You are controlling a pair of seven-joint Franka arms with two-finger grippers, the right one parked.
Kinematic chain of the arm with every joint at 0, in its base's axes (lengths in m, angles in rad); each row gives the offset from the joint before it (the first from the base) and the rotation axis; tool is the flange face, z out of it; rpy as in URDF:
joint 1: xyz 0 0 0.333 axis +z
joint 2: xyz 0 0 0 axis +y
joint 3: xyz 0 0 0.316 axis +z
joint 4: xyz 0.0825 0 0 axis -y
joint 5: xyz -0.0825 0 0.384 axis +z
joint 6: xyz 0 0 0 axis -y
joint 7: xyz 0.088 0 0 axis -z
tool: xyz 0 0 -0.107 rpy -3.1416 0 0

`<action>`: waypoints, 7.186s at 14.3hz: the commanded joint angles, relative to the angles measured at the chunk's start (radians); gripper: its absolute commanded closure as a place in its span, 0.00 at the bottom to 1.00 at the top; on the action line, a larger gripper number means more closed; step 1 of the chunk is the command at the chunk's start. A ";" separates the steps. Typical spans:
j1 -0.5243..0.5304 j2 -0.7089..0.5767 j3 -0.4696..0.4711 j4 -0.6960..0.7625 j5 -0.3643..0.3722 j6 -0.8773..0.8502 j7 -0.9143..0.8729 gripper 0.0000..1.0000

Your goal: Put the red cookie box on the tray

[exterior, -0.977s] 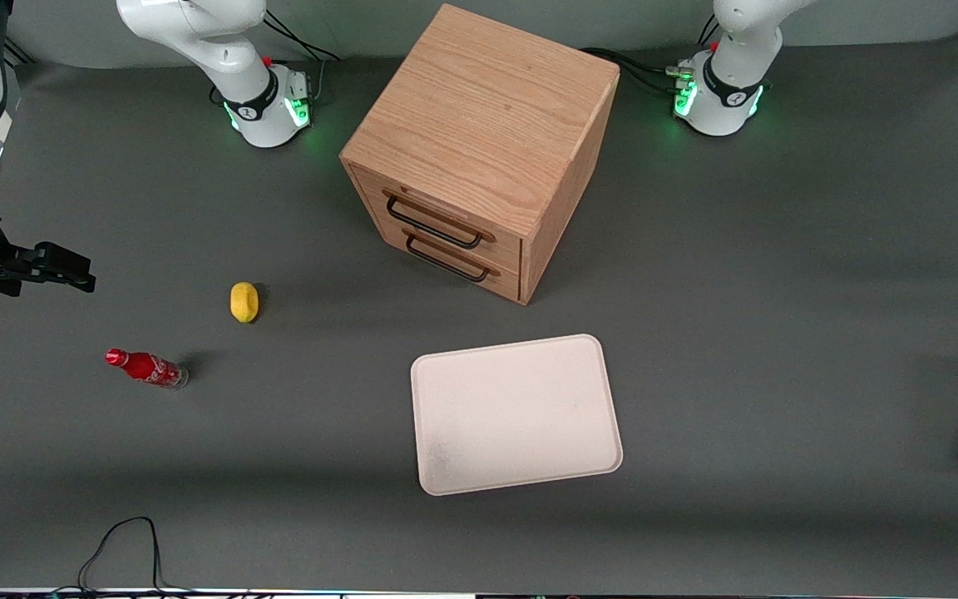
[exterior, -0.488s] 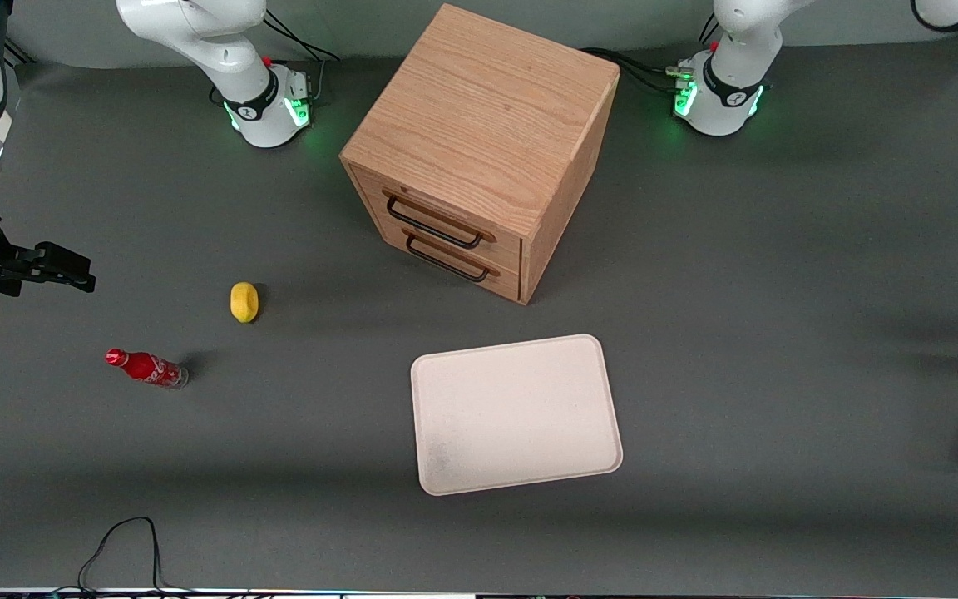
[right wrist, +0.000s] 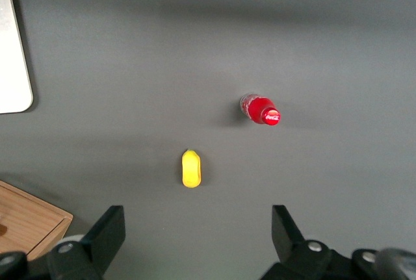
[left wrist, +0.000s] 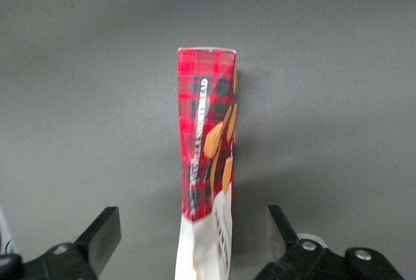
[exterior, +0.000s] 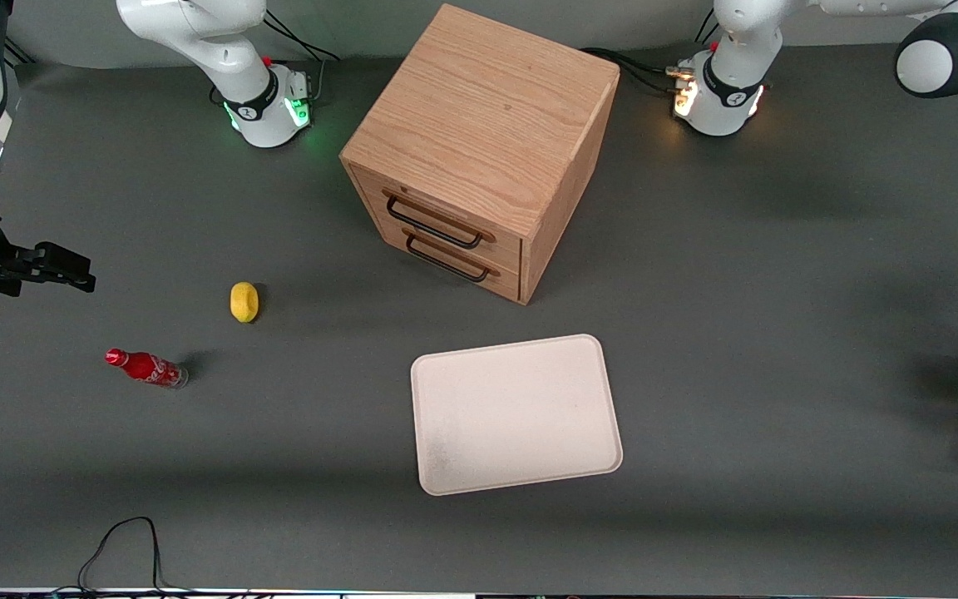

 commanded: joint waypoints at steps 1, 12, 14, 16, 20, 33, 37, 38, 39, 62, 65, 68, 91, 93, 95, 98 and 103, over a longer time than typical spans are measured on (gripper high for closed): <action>0.020 0.049 -0.020 0.047 -0.025 0.026 0.015 0.00; 0.037 0.083 -0.020 0.039 -0.030 0.031 0.009 0.04; 0.038 0.084 -0.020 0.038 -0.031 0.017 0.013 0.99; 0.040 0.084 -0.019 0.035 -0.051 0.017 0.013 1.00; 0.038 0.084 -0.019 0.029 -0.054 0.020 0.013 1.00; 0.029 -0.015 -0.010 0.035 -0.028 -0.168 0.016 1.00; 0.023 -0.178 -0.013 0.015 -0.011 -0.362 0.021 1.00; 0.020 -0.222 -0.013 0.003 -0.010 -0.403 0.021 1.00; 0.018 -0.280 -0.014 -0.029 -0.007 -0.435 0.020 1.00; -0.819 -0.280 -0.028 -0.156 -0.010 -0.210 -1.336 1.00; -0.905 -0.192 -0.022 -0.131 0.028 -0.105 -1.472 1.00; -0.948 -0.144 -0.028 -0.138 0.099 -0.046 -1.593 1.00; -0.968 -0.156 -0.030 -0.366 0.159 0.204 -1.648 0.80; -0.967 -0.156 -0.030 -0.366 0.158 0.203 -1.656 0.00; -0.967 -0.156 -0.030 -0.366 0.156 0.203 -1.657 0.00; -0.964 -0.156 -0.030 -0.364 0.156 0.203 -1.651 0.00; -0.950 -0.205 -0.028 -0.362 0.158 0.164 -1.642 0.00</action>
